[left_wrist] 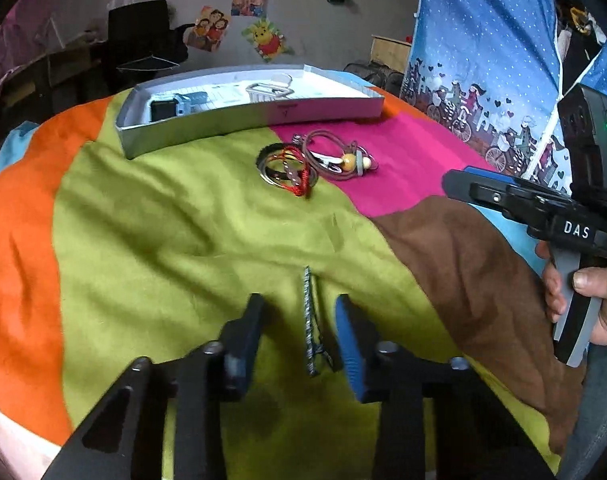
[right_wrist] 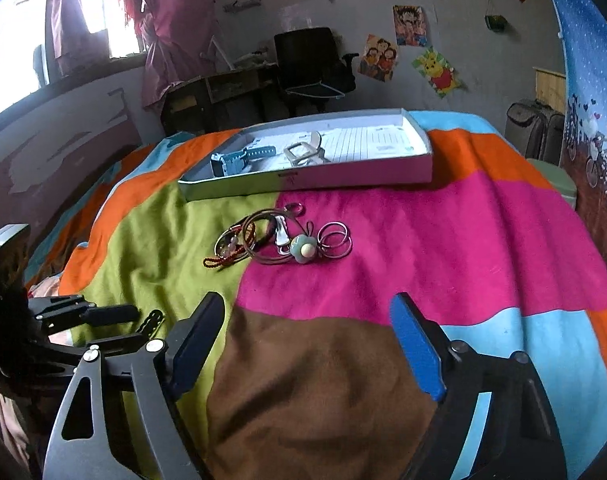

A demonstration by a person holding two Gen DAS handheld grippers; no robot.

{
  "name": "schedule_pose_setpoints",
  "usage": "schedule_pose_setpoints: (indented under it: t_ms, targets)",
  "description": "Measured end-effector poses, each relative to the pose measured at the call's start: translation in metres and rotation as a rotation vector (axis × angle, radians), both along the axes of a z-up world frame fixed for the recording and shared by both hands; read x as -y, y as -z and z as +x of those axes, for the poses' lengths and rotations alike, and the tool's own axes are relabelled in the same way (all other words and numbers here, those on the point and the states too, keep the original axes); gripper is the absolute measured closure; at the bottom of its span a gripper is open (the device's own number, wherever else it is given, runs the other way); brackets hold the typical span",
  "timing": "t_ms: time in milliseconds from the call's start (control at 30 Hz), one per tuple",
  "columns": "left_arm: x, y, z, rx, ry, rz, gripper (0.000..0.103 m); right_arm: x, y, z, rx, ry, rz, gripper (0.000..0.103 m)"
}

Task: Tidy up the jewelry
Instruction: 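Grasp the small black hair clip on the quilt with the left tool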

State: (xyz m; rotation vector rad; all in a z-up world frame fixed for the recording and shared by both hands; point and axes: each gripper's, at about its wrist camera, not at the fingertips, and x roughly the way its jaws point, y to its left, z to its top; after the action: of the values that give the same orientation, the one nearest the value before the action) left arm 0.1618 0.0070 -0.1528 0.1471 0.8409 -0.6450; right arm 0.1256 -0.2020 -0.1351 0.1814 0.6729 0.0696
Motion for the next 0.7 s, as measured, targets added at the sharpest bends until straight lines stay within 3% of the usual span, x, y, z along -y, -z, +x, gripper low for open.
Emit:
schedule_pose_setpoints:
  t_ms: [67, 200, 467, 700]
  targets:
    - [0.005, 0.003, 0.003, -0.008, 0.009, 0.005, 0.082, 0.0, 0.004, 0.005, -0.018, -0.008, 0.006, 0.031]
    - [0.008, 0.004, 0.01, -0.026, 0.006, -0.001, 0.094, -0.002, 0.012, 0.016, -0.06, -0.028, 0.017, 0.037]
    - [0.008, 0.004, 0.03, -0.061, -0.03, -0.052, 0.097, -0.007, 0.022, 0.046, -0.109, -0.066, 0.045, 0.056]
    - [0.006, 0.005, 0.047, -0.085, -0.067, -0.101, 0.097, -0.009, 0.034, 0.085, -0.103, -0.049, 0.081, 0.063]
